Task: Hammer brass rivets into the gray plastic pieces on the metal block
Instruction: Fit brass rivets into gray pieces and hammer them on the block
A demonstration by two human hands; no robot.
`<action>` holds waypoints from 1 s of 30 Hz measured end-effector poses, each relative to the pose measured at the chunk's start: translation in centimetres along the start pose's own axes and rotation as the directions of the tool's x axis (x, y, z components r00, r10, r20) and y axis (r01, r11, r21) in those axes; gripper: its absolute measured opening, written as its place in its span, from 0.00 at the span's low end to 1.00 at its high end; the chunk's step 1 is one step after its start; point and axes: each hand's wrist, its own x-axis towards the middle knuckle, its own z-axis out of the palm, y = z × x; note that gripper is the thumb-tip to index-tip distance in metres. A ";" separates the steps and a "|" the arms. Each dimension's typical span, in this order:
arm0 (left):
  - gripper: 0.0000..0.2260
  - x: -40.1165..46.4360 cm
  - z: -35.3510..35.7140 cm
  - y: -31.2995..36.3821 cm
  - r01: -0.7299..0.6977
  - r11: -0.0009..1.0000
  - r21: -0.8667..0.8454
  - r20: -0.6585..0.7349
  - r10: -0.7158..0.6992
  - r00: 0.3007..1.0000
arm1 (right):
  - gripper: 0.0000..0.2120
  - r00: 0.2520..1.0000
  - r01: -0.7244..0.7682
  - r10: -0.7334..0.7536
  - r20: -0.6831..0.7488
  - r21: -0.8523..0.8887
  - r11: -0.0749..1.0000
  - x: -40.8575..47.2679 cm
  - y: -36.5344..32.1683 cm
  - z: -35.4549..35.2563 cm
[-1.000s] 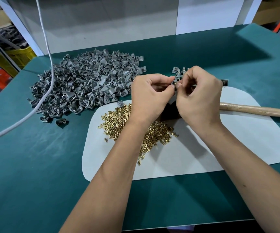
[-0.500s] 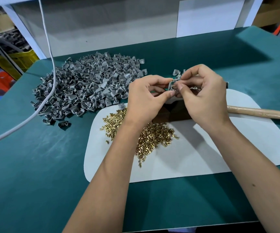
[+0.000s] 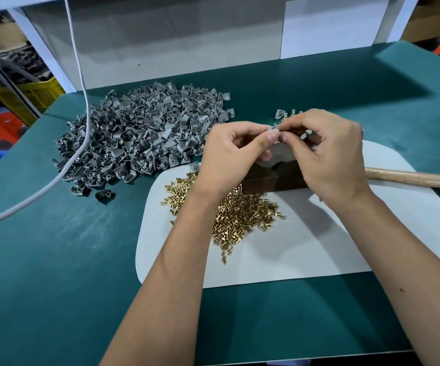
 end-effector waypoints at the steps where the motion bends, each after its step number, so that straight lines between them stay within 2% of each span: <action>1: 0.08 0.0 0.1 0.0 0.012 1.000 0.016 -0.009 -0.011 1.000 | 0.03 1.000 0.005 -0.005 0.006 -0.010 1.000 0.0 0.0 0.1; 4: 0.13 0.1 0.2 -0.2 0.070 0.998 0.000 -0.050 -0.070 0.996 | 0.04 0.999 -0.032 0.032 0.003 -0.007 0.999 -0.1 -0.2 0.2; 7: 0.06 0.1 0.0 -0.3 0.073 0.994 -0.079 -0.037 -0.076 0.996 | 0.06 0.996 -0.086 0.086 -0.009 0.021 0.996 -0.1 -0.2 0.3; 11: 0.17 0.2 -0.4 -0.6 0.038 0.987 -0.153 0.021 -0.036 0.999 | 0.05 0.995 -0.104 0.104 0.009 0.054 0.993 -0.1 -0.2 0.3; 20: 0.16 0.3 -0.5 -0.3 -0.016 0.985 -0.173 -0.002 0.016 1.000 | 0.04 0.999 -0.012 0.012 0.037 0.011 1.000 -0.1 -0.1 0.4; 30: 0.15 0.1 -0.8 -0.1 0.025 0.988 -0.150 -0.002 -0.026 1.000 | 0.02 0.994 0.074 -0.071 0.079 -0.041 0.996 -0.2 0.1 0.2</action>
